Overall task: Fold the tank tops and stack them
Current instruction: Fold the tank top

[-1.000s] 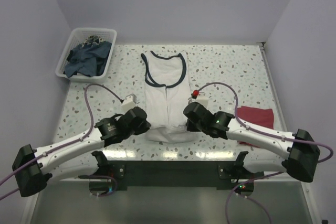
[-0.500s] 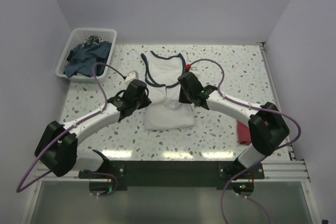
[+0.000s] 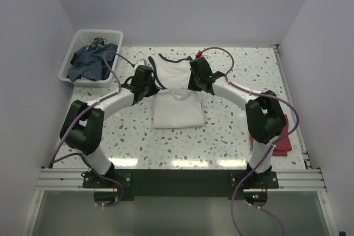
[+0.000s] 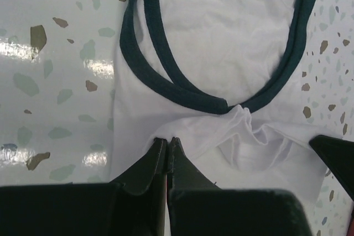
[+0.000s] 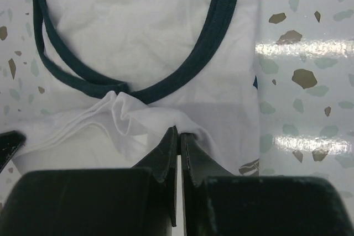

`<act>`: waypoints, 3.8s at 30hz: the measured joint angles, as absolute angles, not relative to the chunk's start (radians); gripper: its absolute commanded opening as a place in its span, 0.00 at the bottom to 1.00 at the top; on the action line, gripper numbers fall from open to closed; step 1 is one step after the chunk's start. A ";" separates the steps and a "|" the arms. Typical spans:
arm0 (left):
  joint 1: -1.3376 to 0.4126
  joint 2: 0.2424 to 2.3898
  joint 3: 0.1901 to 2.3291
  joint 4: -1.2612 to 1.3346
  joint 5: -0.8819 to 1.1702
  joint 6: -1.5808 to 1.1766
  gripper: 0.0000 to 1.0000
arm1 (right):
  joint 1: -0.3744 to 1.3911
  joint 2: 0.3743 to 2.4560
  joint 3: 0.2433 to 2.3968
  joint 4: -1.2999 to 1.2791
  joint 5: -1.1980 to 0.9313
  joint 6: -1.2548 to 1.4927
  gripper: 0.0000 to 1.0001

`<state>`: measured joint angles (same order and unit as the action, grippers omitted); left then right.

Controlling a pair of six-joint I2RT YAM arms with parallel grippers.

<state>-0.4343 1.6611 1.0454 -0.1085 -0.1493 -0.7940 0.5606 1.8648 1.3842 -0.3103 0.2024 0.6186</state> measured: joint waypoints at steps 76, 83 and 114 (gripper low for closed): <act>-0.594 1.461 0.518 0.182 -0.073 -1.009 0.22 | 0.726 1.704 0.890 -0.065 0.170 0.651 0.25; -0.577 1.431 0.633 0.038 -0.123 -0.960 0.41 | 0.675 1.697 1.001 -0.190 0.194 0.635 0.32; -0.250 2.186 1.470 -0.001 0.069 -0.799 0.22 | 0.585 2.383 1.916 -0.259 0.094 0.583 0.24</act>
